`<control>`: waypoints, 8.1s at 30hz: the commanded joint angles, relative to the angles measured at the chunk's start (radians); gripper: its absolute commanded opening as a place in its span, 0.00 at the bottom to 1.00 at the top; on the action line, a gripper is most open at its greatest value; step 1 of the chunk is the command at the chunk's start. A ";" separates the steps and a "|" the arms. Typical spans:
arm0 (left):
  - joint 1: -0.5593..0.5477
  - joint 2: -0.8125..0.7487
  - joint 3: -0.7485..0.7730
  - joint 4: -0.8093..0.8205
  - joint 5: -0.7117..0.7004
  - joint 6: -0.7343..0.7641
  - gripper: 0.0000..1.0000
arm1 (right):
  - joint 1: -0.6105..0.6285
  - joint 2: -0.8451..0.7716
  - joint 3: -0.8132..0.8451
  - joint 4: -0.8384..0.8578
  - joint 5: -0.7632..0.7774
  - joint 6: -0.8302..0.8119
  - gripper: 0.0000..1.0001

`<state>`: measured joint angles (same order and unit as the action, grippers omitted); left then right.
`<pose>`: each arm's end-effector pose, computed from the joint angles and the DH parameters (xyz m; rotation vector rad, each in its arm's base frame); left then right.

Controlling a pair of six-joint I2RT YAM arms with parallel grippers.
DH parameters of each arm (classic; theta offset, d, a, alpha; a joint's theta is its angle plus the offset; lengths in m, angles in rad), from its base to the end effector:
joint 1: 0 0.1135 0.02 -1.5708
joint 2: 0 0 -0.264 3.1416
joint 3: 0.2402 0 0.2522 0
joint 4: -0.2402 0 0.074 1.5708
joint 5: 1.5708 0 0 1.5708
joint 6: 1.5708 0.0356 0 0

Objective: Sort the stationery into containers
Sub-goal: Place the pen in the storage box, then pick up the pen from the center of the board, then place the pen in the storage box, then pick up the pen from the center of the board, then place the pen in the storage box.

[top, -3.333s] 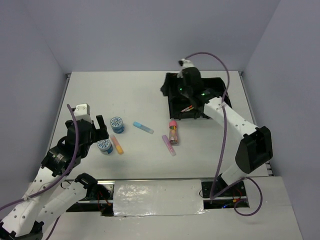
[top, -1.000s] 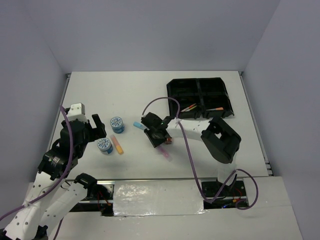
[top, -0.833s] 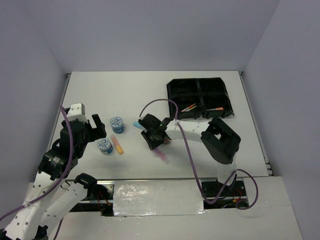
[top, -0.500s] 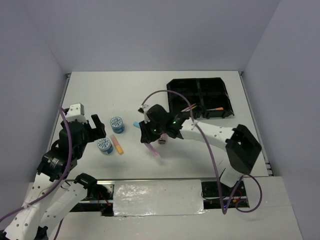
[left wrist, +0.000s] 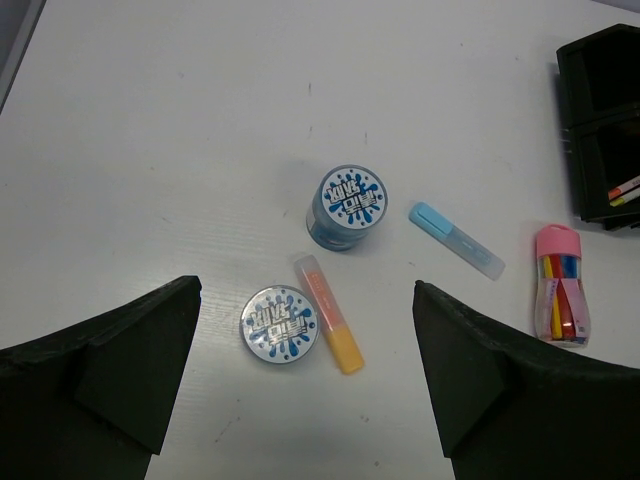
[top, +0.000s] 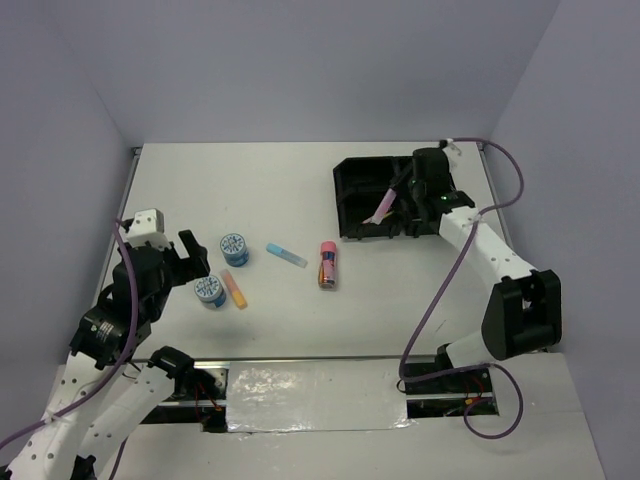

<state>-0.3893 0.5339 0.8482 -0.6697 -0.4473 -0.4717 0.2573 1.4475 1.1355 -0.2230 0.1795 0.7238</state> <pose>0.1045 -0.0262 0.3437 -0.3725 1.8559 -0.1562 0.3235 0.0786 0.3018 0.5955 2.0366 0.4006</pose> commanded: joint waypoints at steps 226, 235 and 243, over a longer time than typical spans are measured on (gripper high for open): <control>0.148 -0.072 -0.001 0.019 -0.079 -0.030 0.99 | 0.932 0.073 -0.083 0.163 0.176 -0.403 0.00; 0.147 -0.084 -0.001 0.016 -0.083 -0.031 0.99 | 0.331 -0.064 -0.111 -0.099 0.478 0.038 0.00; 0.147 -0.074 -0.011 0.039 -0.025 -0.005 0.99 | 0.014 0.078 0.038 -0.171 0.537 0.246 0.00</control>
<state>-0.2462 0.4538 0.8433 -0.6788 -0.5045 -0.5041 0.3035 1.4799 1.0718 -0.3473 0.6346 0.8539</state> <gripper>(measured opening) 0.993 0.346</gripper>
